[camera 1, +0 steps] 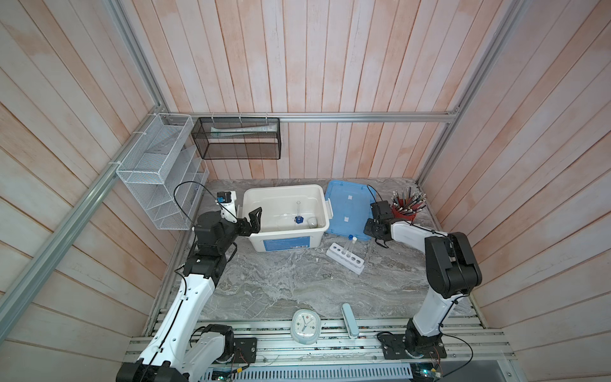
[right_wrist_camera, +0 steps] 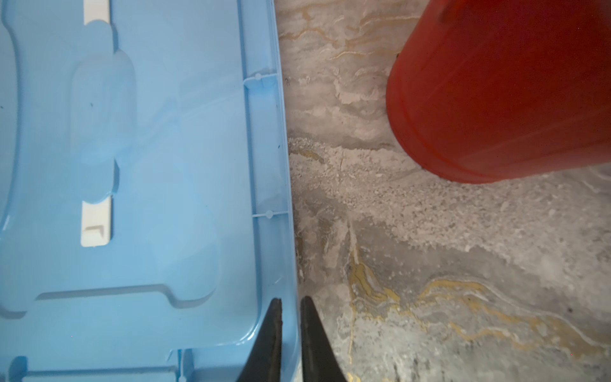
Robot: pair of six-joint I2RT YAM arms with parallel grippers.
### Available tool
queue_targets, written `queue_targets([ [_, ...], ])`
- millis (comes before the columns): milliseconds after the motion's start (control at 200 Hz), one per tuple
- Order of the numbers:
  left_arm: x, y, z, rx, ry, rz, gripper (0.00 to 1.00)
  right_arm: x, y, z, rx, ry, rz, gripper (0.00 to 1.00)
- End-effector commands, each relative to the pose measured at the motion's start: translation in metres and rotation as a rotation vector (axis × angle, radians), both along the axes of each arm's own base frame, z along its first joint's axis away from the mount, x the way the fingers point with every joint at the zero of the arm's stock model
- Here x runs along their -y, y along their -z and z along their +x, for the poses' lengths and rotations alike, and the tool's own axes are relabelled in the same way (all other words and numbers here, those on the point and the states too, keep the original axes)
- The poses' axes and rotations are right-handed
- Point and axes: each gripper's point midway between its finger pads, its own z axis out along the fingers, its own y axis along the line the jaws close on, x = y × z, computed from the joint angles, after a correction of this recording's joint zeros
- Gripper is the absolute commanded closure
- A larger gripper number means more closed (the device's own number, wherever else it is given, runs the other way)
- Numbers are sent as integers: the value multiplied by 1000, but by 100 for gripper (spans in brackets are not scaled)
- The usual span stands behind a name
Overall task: Organize the chemistry lab equipment
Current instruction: 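Lower the right gripper onto the blue lid edge beside the red cup and grasp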
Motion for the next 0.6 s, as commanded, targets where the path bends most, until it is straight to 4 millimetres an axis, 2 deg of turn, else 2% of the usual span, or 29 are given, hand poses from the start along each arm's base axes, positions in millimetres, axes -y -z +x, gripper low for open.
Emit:
queue_targets([
  [0,-2,4,1,-11,-5,18,0,-2,0,9,16,4,23,80],
  [185,-3,4,1,-10,-7,23,0,2,6,8,0,4,22,79],
  [320,-3,4,1,-11,-9,25,0,4,12,4,-19,7,20,83],
  [595,-3,5,2,-16,-8,25,0,4,24,0,-48,-3,11,85],
])
